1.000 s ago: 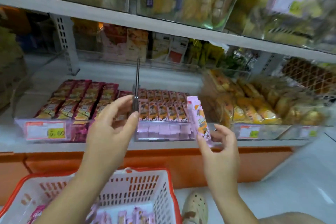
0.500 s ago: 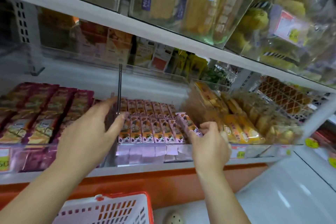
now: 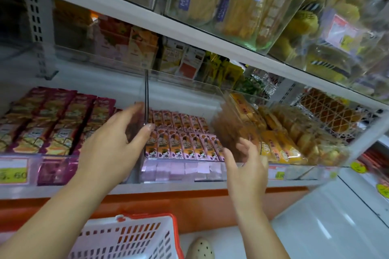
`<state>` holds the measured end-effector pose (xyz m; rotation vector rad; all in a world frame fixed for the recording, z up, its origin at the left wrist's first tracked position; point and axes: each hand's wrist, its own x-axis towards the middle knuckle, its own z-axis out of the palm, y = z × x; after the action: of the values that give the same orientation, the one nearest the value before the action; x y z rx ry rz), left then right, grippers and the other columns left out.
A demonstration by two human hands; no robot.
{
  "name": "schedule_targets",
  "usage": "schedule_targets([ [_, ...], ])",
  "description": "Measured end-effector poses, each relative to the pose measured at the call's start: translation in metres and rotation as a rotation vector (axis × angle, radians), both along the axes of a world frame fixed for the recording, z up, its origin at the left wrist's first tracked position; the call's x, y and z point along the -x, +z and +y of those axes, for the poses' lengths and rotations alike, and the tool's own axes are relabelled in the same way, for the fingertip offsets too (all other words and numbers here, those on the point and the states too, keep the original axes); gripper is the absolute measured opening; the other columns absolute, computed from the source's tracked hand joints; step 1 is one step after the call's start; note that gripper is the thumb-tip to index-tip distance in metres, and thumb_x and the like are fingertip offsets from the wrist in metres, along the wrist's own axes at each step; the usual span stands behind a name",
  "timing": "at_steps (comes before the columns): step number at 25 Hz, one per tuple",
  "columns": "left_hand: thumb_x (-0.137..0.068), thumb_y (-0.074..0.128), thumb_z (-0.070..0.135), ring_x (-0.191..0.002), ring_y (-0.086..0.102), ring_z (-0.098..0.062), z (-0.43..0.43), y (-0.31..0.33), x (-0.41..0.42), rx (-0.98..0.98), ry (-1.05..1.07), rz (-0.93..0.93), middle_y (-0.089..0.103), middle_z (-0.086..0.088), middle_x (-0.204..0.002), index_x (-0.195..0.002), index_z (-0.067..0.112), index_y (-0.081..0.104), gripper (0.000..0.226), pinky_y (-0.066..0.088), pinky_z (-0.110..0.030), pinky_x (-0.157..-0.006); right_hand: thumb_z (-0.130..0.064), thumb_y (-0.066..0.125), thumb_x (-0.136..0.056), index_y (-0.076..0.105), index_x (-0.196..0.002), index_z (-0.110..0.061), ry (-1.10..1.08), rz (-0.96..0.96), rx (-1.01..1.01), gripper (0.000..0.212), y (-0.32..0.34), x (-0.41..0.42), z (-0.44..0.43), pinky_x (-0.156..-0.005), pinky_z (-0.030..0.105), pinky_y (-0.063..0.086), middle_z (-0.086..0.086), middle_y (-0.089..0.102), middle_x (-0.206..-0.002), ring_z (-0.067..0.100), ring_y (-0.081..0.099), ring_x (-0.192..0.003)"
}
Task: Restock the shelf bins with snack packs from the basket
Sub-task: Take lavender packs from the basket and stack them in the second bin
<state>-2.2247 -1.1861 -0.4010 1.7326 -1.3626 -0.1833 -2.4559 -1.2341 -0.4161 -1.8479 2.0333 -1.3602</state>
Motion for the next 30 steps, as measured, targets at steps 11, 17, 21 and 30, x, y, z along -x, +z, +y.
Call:
schedule_targets([
  [11,-0.093,0.053,0.012,-0.098,0.062,-0.01,0.164,-0.231,0.006,-0.462,0.148,0.516,0.065,-0.001,-0.121,-0.115,0.035,0.057,0.033,0.051,-0.034,-0.092,-0.009,0.047,-0.092,0.047,-0.134,-0.015,0.515,0.195,-0.987,0.042,-0.249,-0.057,0.15,-0.091,0.025,0.039,0.01,0.052,-0.125,0.023,0.053,-0.113],
  [17,-0.1,0.041,0.024,-0.063,0.058,-0.009,0.207,-0.274,0.002,-0.886,0.107,0.541,0.067,-0.008,-0.112,-0.133,0.022,0.052,0.034,0.045,-0.015,-0.057,-0.004,0.045,-0.09,0.04,-0.137,-0.015,0.61,0.736,-1.18,0.048,-0.279,-0.046,0.158,-0.101,0.036,0.038,0.014,0.045,-0.133,0.031,0.039,-0.127],
  [21,-0.098,0.042,0.024,-0.052,0.044,-0.011,0.203,-0.277,0.005,-0.909,0.039,0.572,0.066,0.0,-0.085,-0.13,0.024,0.054,0.034,0.041,-0.018,-0.051,0.003,0.043,-0.088,0.05,-0.126,-0.012,0.614,0.703,-1.132,0.041,-0.261,-0.05,0.15,-0.092,0.033,0.045,0.01,0.055,-0.126,0.026,0.054,-0.115],
  [30,-0.09,0.064,0.016,-0.09,0.069,-0.003,0.181,-0.232,0.039,-0.827,-0.27,1.006,0.062,0.008,-0.119,-0.128,0.019,0.055,0.039,0.051,-0.012,-0.073,-0.026,0.072,-0.084,0.06,-0.105,-0.012,0.566,-0.582,-1.194,0.028,-0.187,-0.039,0.113,-0.052,0.03,0.05,0.008,0.064,-0.075,0.019,0.06,-0.054],
])
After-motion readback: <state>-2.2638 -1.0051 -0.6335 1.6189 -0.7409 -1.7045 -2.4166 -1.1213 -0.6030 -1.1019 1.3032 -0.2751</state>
